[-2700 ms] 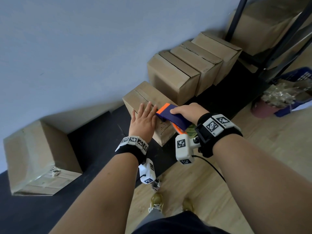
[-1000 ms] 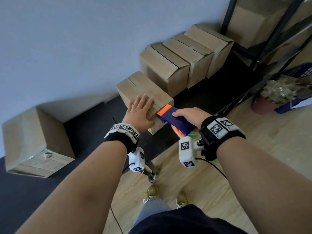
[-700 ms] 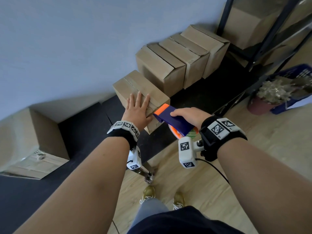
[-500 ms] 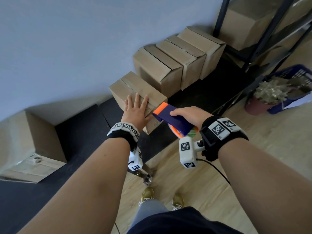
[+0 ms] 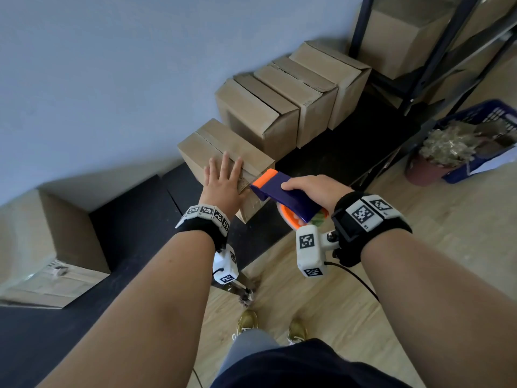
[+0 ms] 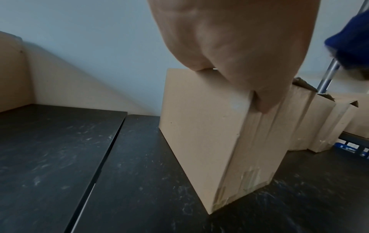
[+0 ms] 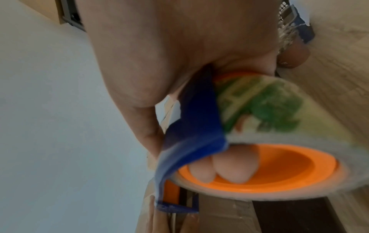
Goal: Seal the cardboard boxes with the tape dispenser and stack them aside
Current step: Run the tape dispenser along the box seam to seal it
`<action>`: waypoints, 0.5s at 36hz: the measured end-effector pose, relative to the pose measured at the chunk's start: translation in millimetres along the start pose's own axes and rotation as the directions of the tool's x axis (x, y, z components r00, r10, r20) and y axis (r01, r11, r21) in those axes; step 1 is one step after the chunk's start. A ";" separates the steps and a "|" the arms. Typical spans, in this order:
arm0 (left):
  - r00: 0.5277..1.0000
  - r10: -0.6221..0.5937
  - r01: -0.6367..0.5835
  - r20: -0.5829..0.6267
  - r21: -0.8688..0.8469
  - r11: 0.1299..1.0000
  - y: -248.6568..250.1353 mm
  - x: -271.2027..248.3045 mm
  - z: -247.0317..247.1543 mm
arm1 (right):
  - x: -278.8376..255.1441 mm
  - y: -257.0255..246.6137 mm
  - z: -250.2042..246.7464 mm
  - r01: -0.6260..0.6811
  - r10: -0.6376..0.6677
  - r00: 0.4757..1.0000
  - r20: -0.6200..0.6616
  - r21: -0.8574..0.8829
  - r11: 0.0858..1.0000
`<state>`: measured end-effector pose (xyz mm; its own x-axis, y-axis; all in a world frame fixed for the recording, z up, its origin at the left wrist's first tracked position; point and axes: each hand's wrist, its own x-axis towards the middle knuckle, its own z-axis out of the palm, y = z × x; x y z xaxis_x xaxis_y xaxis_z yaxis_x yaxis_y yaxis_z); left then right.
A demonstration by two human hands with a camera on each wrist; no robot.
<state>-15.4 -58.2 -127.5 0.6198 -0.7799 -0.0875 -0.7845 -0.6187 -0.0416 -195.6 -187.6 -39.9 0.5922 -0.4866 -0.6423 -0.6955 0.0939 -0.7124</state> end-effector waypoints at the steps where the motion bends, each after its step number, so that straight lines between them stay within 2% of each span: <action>1: 1.000 0.003 -0.003 0.003 0.008 1.000 -0.3 -0.1 -0.2 | 1.0 1.7 1.4 -0.003 0.003 1.000 -0.005 -0.010 1.000; 8: 1.000 0.019 -0.020 0.022 0.061 0.998 -0.2 -0.5 -2.8 | 3.8 6.2 9.1 -0.029 0.028 0.999 -0.026 -0.048 0.998; 18: 0.999 0.016 -0.015 0.045 -0.014 1.000 1.0 0.3 -3.6 | 15.4 9.5 24.1 -0.043 0.042 0.998 -0.043 -0.024 0.999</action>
<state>-15.9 -59.4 -124.0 0.6055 -0.7846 -0.1333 -0.7935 -0.6079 -0.0266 -183.3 -173.2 -63.3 0.5442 -0.5192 -0.6590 -0.7300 0.0941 -0.6769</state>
